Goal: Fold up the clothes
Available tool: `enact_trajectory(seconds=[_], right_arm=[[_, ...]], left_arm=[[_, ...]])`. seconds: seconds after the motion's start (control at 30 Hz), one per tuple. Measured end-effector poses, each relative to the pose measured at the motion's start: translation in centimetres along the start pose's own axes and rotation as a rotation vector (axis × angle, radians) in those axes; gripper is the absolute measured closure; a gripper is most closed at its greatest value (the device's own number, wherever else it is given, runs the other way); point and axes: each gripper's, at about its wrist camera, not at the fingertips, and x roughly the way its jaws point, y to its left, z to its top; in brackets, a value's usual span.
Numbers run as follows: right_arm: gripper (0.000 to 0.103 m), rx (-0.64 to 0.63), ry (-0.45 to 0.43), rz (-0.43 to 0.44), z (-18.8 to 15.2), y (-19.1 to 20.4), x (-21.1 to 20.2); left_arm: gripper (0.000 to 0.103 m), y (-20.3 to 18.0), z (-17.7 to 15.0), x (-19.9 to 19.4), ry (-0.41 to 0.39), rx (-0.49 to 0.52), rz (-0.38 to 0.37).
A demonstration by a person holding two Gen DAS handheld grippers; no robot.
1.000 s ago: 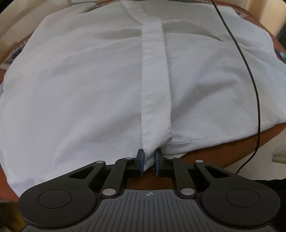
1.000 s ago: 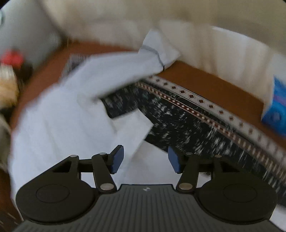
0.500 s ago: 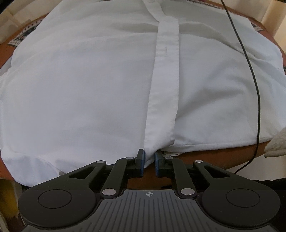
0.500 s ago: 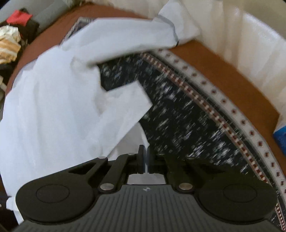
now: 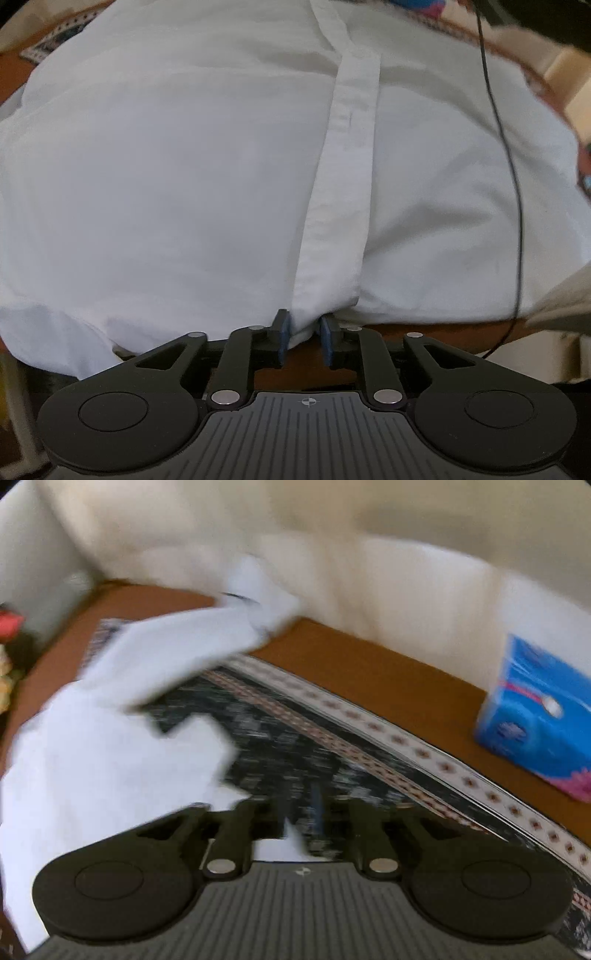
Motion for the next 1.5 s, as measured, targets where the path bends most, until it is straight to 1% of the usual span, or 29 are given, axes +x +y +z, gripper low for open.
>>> enact_trajectory(seconds=[0.03, 0.07, 0.13, 0.17, 0.2, 0.23, 0.27, 0.3, 0.4, 0.43, 0.47, 0.5, 0.53, 0.57, 0.63, 0.67, 0.73, 0.77, 0.8, 0.87, 0.97, 1.0, 1.07, 1.1, 1.13, 1.23, 1.3, 1.33, 1.5], right_arm=[[0.039, -0.034, 0.003, 0.008, 0.0, 0.6, -0.1], [0.038, -0.068, 0.02, -0.003, -0.2, 1.1, 0.2], [0.038, -0.122, 0.058, -0.02, -0.6, 1.8, 0.9], [0.042, -0.12, 0.084, -0.019, -0.8, 1.7, 1.4], [0.06, -0.117, 0.111, -0.018, -1.1, 1.6, 1.9], [0.074, -0.114, 0.135, -0.032, -1.4, 1.6, 2.4], [0.095, -0.109, 0.155, -0.072, -1.7, 1.5, 2.9], [0.094, -0.095, 0.163, -0.099, -2.0, 1.3, 3.3], [0.094, -0.003, 0.126, -0.126, -2.1, 0.6, 3.6], [0.093, 0.013, 0.119, -0.137, -2.1, 0.5, 3.7], [0.087, 0.026, 0.106, -0.151, -2.1, 0.6, 3.6], [0.076, 0.034, 0.08, -0.17, -2.1, 0.9, 3.2], [0.076, 0.042, 0.053, -0.189, -2.2, 1.3, 2.8], [0.076, 0.052, 0.022, -0.189, -2.3, 1.7, 2.1], [0.075, 0.079, -0.051, -0.115, -2.7, 3.0, 0.2], [0.075, 0.079, -0.071, -0.059, -3.3, 4.3, -0.8], [0.068, 0.081, -0.111, 0.053, -4.6, 7.0, -2.7], [0.063, 0.073, -0.121, 0.11, -5.3, 8.5, -3.5], [0.062, 0.049, -0.113, 0.167, -6.2, 10.3, -3.9], [0.061, 0.005, -0.082, 0.286, -8.3, 14.2, -5.0], [0.06, -0.048, 0.021, 0.442, -12.6, 20.9, -5.5], [0.06, -0.064, 0.06, 0.479, -14.2, 23.3, -5.4], [0.058, -0.09, 0.137, 0.514, -17.4, 27.8, -4.6], [0.053, -0.096, 0.166, 0.509, -18.7, 29.7, -4.1], [0.052, -0.094, 0.188, 0.491, -20.0, 31.4, -3.4], [0.051, -0.043, 0.226, 0.406, -23.5, 36.1, -1.1], [0.051, -0.013, 0.239, 0.346, -25.3, 38.3, 0.5], [0.051, -0.012, 0.241, 0.308, -26.1, 39.1, 1.1], [0.053, -0.056, 0.225, 0.062, -29.4, 42.0, 4.0]], left_arm=[[0.069, 0.0, 0.0, 0.0, 0.002, -0.002, -0.002], [0.067, 0.1, 0.0, 0.0, 0.003, -0.004, -0.004], [0.067, 0.1, 0.0, 0.1, 0.007, -0.008, -0.008], [0.067, 0.1, 0.0, 0.1, 0.008, -0.01, -0.01], [0.081, 0.2, 0.0, 0.1, 0.01, -0.013, -0.012], [0.087, -0.1, -0.3, 0.4, 0.015, 0.001, -0.005], [0.09, -0.5, -0.7, 0.8, 0.021, 0.017, 0.003], [0.09, -0.9, -1.1, 1.3, 0.027, 0.034, 0.01], [0.09, 0.3, -1.9, -0.3, -0.01, -0.014, -0.021], [0.085, 0.8, -2.2, -0.9, -0.024, -0.032, -0.032], [0.07, 1.3, -2.5, -1.4, -0.037, -0.049, -0.044], [0.068, 1.8, -2.8, -2.0, -0.051, -0.067, -0.056], [0.058, 2.2, -3.0, -2.6, -0.064, -0.085, -0.067], [0.044, 2.7, -3.3, -3.2, -0.078, -0.103, -0.079], [0.037, 3.6, -3.9, -4.3, -0.105, -0.139, -0.102], [0.037, 4.4, -4.3, -5.1, -0.129, -0.167, -0.094], [0.035, 6.8, -5.4, -6.5, -0.17, -0.234, -0.039], [0.035, 8.0, -5.9, -6.8, -0.183, -0.264, -0.004], [0.035, 9.3, -6.5, -7.0, -0.188, -0.291, 0.037], [0.034, 12.0, -7.7, -6.9, -0.183, -0.333, 0.086], [0.034, 15.5, -9.2, -5.9, -0.156, -0.339, 0.121], [0.033, 16.7, -9.6, -5.6, -0.152, -0.332, 0.129], [0.031, 18.3, -9.6, -4.4, -0.156, -0.312, 0.128], [0.031, 19.4, -9.7, -3.9, -0.16, -0.297, 0.122], [0.03, 20.3, -9.7, -3.4, -0.161, -0.278, 0.115], [0.03, 22.5, -9.5, -2.1, -0.156, -0.208, 0.077], [0.03, 23.5, -9.9, -1.9, -0.148, -0.164, 0.047], [0.03, 23.7, -10.1, -2.0, -0.142, -0.14, 0.034], [0.029, 24.9, -11.0, -2.0, -0.107, -0.036, -0.009]])
